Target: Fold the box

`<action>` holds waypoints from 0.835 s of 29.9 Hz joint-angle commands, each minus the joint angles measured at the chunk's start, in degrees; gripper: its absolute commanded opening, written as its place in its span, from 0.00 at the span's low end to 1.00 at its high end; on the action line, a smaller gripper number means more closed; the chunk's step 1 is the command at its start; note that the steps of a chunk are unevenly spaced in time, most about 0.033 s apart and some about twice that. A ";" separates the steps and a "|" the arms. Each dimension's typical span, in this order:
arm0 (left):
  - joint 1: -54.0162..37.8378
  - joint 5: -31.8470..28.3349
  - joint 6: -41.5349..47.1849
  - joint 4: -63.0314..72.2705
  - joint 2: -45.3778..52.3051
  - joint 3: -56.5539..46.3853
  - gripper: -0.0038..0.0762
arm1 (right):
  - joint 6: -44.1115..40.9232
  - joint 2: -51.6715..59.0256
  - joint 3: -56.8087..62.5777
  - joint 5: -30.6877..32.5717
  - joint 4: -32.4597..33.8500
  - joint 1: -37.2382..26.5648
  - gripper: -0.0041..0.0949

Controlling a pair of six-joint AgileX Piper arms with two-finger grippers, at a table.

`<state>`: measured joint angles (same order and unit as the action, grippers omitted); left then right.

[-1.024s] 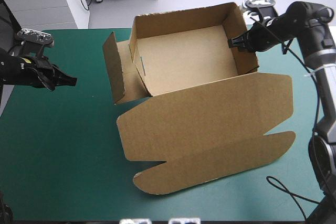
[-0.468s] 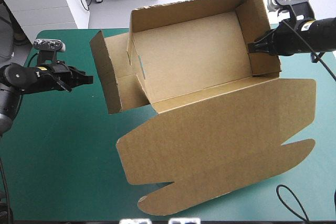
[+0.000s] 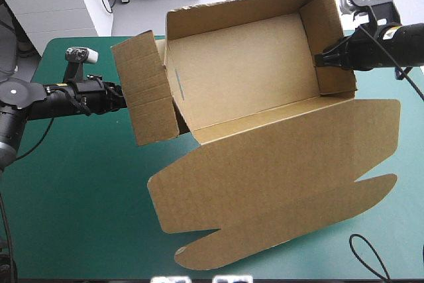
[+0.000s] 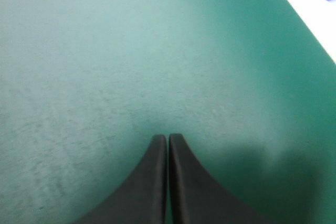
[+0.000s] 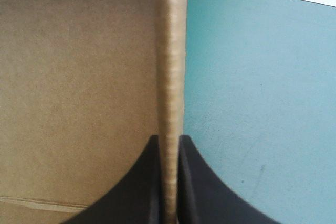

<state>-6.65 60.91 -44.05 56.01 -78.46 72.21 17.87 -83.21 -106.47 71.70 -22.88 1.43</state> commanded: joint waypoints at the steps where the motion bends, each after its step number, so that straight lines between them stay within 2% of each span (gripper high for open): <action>1: -0.03 4.34 -3.45 11.49 1.61 1.37 0.04 | -0.99 2.17 -1.22 -3.39 -2.78 -0.38 0.02; 11: -0.03 12.98 -7.80 26.74 1.61 1.37 0.04 | -1.90 2.17 -1.22 -4.49 -2.78 -0.38 0.02; 22: 0.08 12.98 -7.27 34.88 1.61 1.37 0.04 | -4.58 2.17 -1.22 -7.43 -0.11 -0.38 0.02; 25: 1.42 12.98 -7.47 36.14 1.61 1.37 0.08 | -4.98 2.17 -1.22 -7.67 -0.20 -0.28 0.02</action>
<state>-6.46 69.41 -51.64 85.48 -78.46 72.21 14.17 -83.21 -106.47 68.45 -20.93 1.43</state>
